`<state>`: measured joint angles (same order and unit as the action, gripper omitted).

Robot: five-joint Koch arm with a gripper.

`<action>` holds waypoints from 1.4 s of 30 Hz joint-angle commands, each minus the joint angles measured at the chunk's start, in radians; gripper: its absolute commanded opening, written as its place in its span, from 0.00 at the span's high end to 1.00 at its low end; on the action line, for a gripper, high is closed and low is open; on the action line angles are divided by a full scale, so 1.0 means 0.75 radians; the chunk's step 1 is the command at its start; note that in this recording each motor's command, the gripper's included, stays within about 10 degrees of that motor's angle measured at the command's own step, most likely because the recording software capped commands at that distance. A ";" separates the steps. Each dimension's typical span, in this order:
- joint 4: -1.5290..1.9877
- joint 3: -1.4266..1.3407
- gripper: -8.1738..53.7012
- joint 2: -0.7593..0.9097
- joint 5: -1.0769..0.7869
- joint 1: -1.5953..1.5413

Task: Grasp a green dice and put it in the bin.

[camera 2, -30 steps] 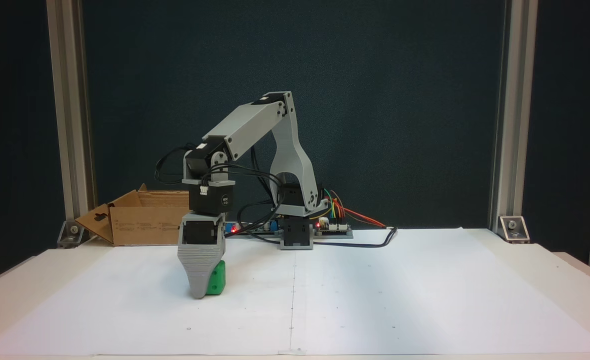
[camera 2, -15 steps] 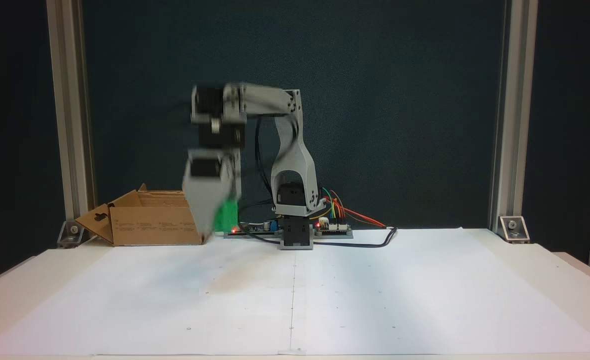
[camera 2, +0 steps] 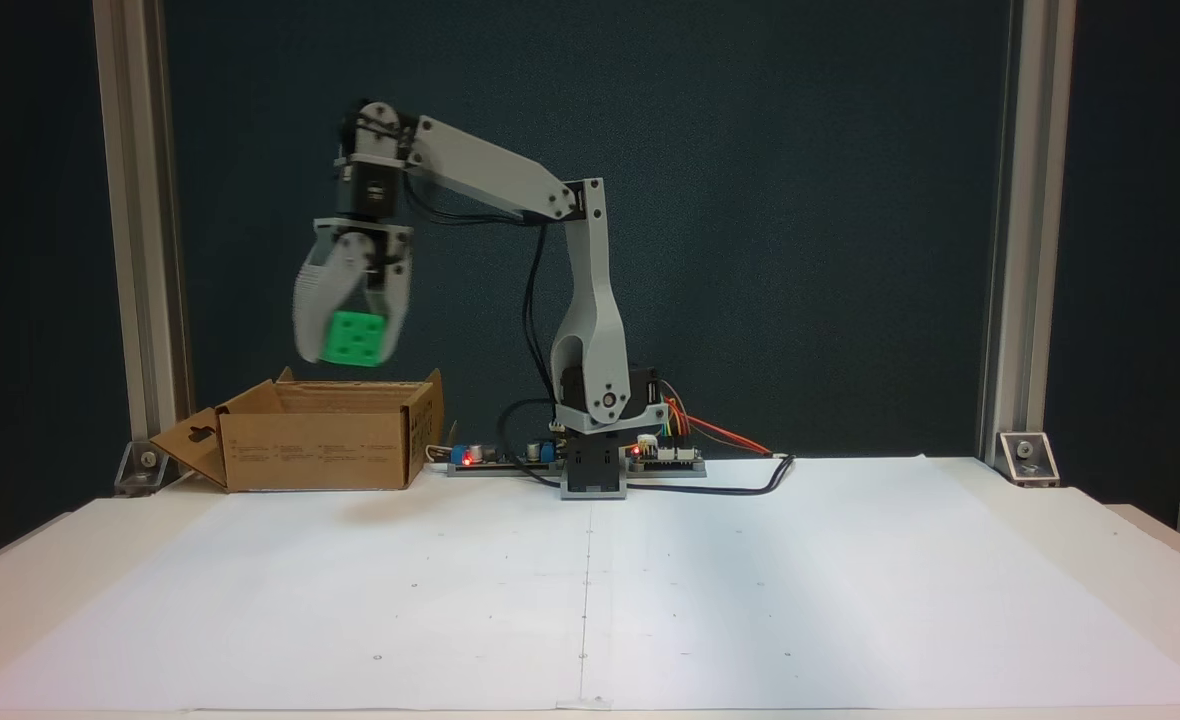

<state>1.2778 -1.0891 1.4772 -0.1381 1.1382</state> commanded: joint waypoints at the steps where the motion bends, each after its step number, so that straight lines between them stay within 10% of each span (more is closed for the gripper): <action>1: -0.102 0.061 0.68 0.051 -0.117 0.182; 23: -0.532 0.059 0.67 -0.401 -0.495 0.996; 28: -0.567 0.047 0.21 -0.425 -0.491 1.043; 42: -0.671 0.051 0.19 0.139 0.172 0.395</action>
<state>0.8268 -1.0891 1.5186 -0.0951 1.5202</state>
